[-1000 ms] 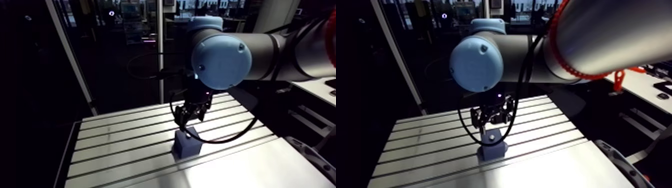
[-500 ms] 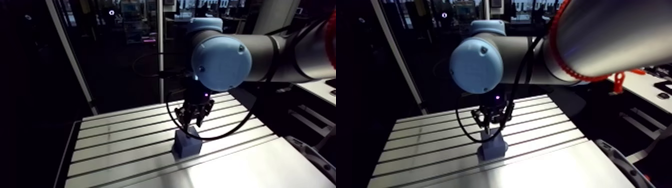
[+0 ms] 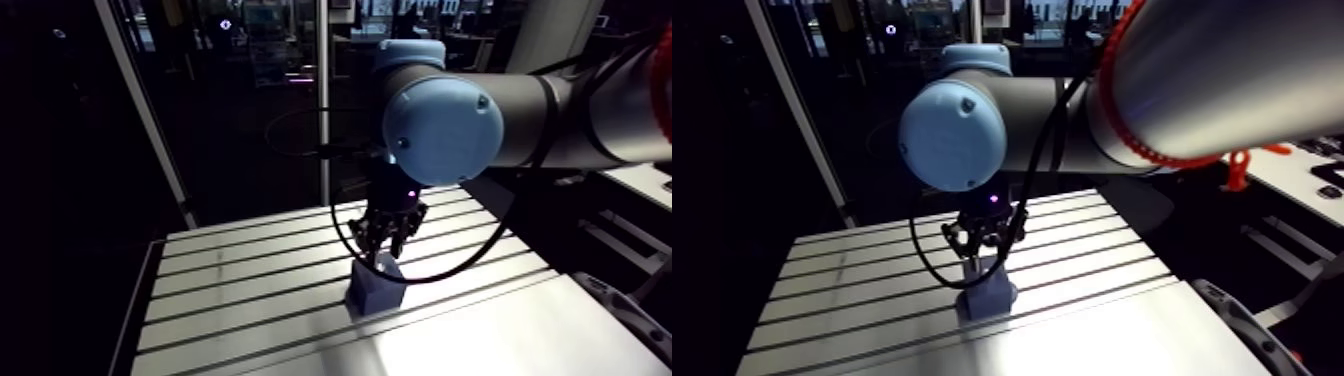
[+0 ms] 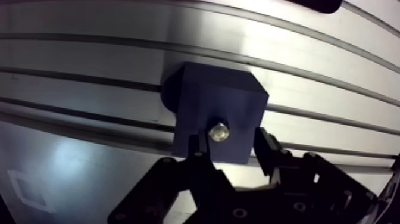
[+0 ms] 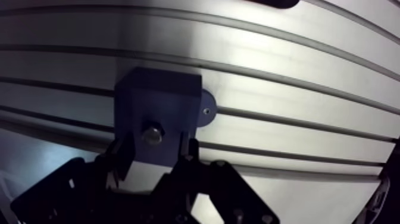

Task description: Pick up the M10 bolt and insert it into the hex recess until seated.

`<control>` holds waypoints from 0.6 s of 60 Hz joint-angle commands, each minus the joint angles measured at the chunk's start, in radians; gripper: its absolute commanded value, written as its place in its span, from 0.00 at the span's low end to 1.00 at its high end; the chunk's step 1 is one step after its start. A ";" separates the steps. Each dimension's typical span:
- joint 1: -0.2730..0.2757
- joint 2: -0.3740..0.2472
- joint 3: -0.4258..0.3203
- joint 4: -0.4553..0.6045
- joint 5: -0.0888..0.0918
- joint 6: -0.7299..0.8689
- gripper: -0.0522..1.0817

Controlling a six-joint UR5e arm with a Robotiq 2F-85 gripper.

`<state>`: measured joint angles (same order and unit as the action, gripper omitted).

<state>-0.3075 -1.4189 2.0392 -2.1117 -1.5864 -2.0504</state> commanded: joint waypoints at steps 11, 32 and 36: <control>0.001 0.004 0.006 -0.001 0.003 0.013 0.48; 0.002 0.004 0.016 -0.003 0.003 0.017 0.48; 0.003 0.004 0.016 -0.003 0.003 0.017 0.48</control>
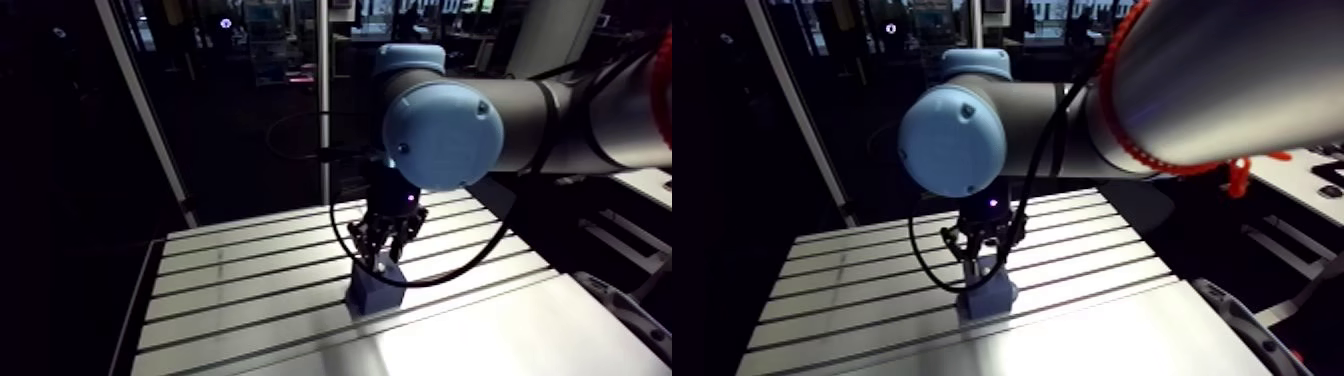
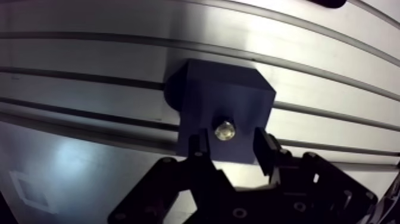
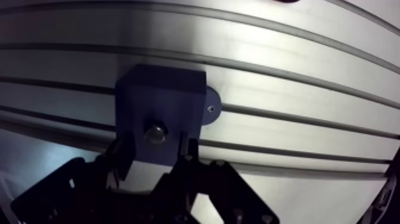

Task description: Pick up the M10 bolt and insert it into the hex recess until seated.

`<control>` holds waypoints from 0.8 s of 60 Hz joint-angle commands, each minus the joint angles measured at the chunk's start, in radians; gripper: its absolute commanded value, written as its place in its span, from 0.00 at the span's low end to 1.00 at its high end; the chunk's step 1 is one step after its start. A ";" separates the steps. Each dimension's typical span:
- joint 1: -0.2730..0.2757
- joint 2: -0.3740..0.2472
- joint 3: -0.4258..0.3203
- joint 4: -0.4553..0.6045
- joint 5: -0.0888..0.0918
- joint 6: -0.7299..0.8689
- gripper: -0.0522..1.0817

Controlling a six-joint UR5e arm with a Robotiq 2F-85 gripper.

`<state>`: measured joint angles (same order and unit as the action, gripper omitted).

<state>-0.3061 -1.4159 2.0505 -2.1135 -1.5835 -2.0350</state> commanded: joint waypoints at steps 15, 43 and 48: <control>0.002 0.005 0.004 -0.027 -0.002 0.002 0.48; 0.007 0.012 0.007 -0.027 0.000 0.002 0.48; 0.007 0.013 0.009 -0.027 0.001 0.002 0.49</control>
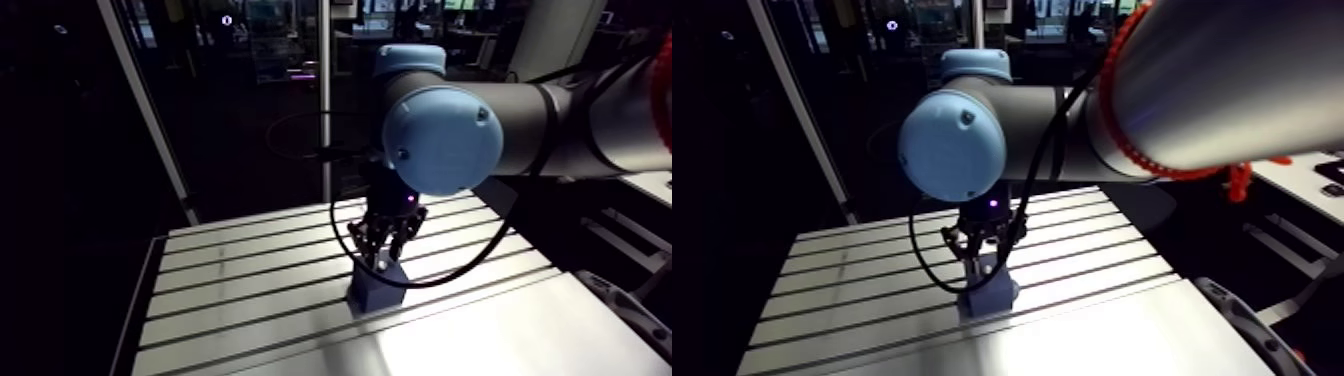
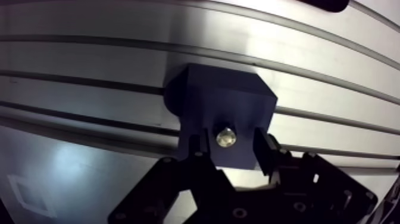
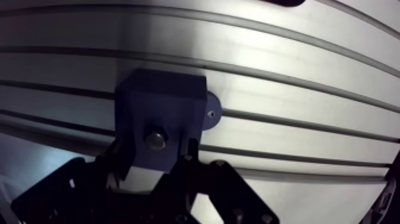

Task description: Pick up the M10 bolt and insert it into the hex recess until seated.

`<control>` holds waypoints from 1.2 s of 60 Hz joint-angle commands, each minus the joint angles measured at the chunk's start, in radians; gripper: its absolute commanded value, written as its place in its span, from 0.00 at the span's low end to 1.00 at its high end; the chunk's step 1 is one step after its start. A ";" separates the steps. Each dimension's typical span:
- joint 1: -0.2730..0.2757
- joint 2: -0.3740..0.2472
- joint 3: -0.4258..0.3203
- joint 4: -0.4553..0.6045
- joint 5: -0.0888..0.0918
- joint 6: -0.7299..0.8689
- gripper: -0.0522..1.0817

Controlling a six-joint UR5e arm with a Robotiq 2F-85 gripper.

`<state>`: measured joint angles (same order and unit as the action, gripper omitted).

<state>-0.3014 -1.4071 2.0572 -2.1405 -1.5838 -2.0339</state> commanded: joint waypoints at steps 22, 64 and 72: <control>0.002 0.004 0.007 -0.002 0.001 0.001 0.53; 0.010 0.006 0.008 -0.002 0.000 0.001 0.58; 0.010 0.006 0.008 -0.002 0.000 0.001 0.58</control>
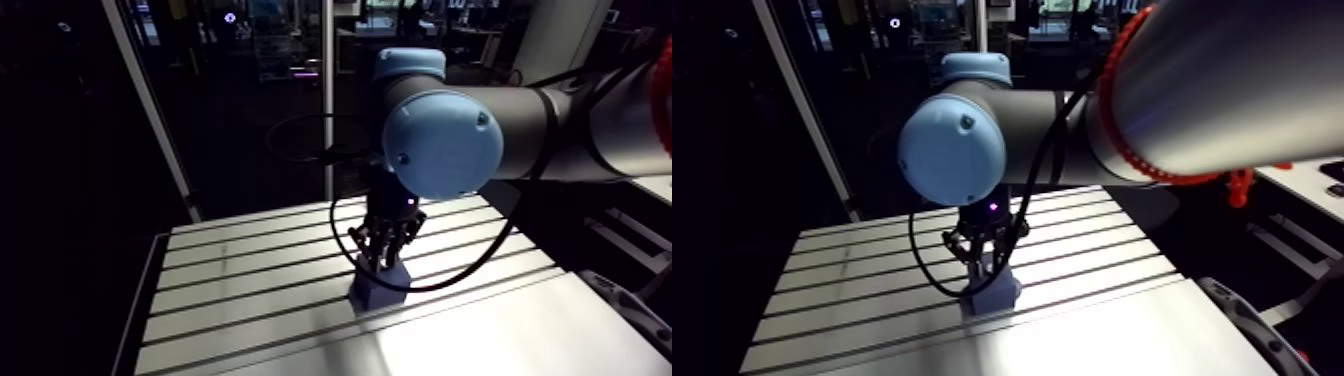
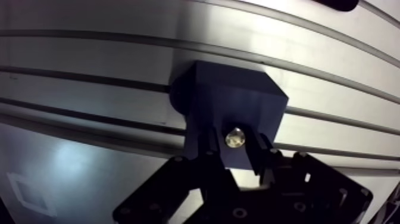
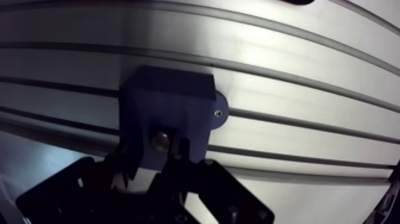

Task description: Pick up the M10 bolt and insert it into the hex recess until seated.

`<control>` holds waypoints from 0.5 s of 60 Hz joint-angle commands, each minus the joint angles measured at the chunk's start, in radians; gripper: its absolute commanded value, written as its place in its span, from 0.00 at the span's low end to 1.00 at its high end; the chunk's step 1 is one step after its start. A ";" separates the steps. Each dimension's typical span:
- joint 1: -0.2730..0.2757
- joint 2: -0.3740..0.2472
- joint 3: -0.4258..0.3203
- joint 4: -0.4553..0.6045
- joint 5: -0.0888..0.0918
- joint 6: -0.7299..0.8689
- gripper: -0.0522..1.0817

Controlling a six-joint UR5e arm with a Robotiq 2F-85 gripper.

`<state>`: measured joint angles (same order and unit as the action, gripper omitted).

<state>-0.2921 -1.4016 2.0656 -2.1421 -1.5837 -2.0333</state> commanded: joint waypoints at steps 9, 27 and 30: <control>0.001 0.000 0.000 0.000 0.000 -0.002 0.58; 0.001 0.002 -0.003 0.000 -0.002 -0.003 0.58; -0.001 0.002 -0.003 0.000 -0.002 -0.006 0.58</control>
<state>-0.2916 -1.4007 2.0644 -2.1424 -1.5846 -2.0356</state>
